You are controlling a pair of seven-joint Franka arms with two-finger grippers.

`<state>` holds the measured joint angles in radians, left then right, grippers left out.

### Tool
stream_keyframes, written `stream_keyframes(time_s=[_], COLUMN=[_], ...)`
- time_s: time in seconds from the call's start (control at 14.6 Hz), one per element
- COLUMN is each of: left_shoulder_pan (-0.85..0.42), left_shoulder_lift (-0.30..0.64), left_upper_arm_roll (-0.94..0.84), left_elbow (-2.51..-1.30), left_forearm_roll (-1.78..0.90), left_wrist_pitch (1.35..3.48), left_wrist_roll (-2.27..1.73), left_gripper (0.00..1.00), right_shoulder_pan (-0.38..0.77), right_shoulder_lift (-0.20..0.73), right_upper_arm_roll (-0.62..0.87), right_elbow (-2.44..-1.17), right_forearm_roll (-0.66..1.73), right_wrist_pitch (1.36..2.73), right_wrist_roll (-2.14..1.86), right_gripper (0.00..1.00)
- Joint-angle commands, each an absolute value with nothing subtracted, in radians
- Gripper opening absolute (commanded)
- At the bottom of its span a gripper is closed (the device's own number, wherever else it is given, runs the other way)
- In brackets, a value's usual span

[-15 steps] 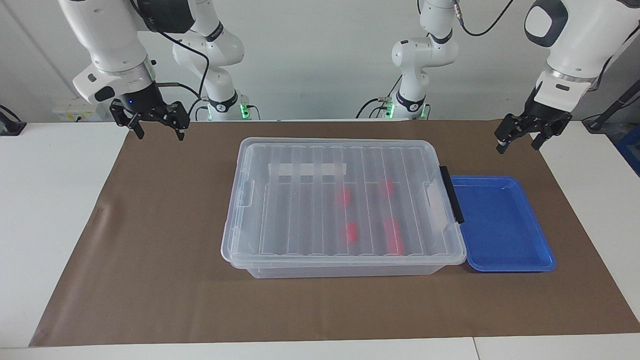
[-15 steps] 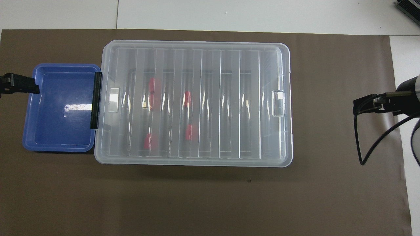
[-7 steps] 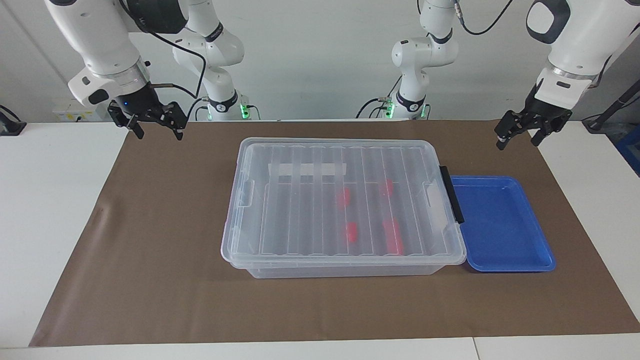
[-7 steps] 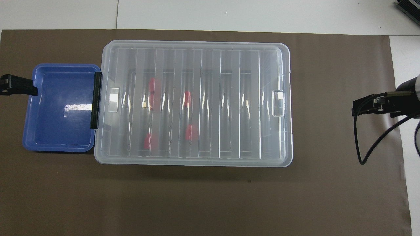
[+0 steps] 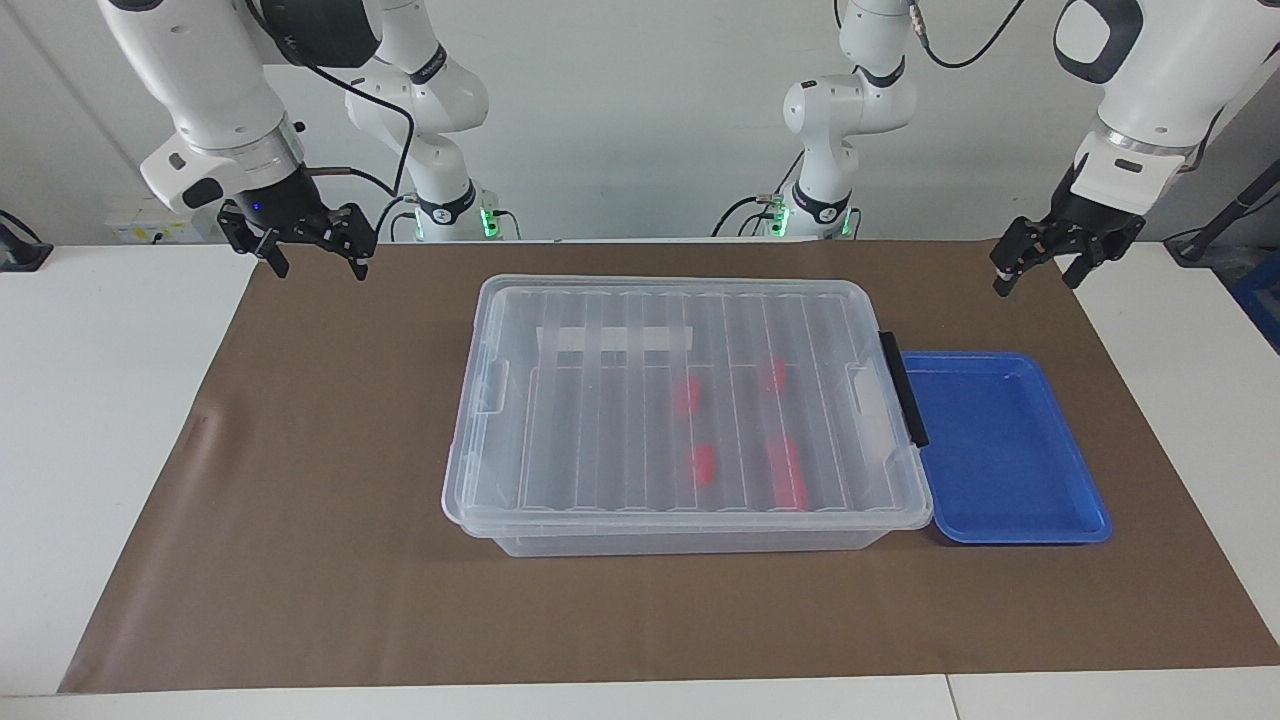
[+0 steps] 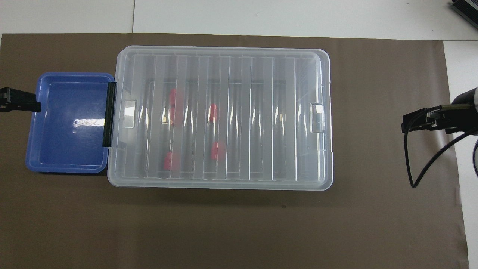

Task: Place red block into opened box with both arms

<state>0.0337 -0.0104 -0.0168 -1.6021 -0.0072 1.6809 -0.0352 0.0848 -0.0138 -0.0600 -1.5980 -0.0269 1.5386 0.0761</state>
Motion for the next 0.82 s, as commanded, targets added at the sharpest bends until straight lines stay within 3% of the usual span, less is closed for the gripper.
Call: stream_keyframes(time_s=[0.0, 0.75], left_shoulder_pan=[0.037, 0.035], left_shoulder_lift=[-0.015, -0.017], left_upper_arm_roll=[-0.014, -0.014], left_elbow=[-1.591, -1.592], left_forearm_roll=[-0.012, -0.012], left_wrist_pitch=[1.654, 1.652], left_wrist_roll=[-0.018, -0.02], left_gripper=[1.0, 1.0], right_shoulder_pan=[0.069, 0.071], right_shoulder_lift=[-0.011, -0.014], right_upper_arm_roll=[-0.052, -0.052], right_elbow=[-1.585, -1.585], right_forearm_roll=[-0.028, -0.018], right_wrist_pitch=[1.519, 1.52], right_wrist_roll=[0.067, 0.071], right_gripper=[1.0, 1.0])
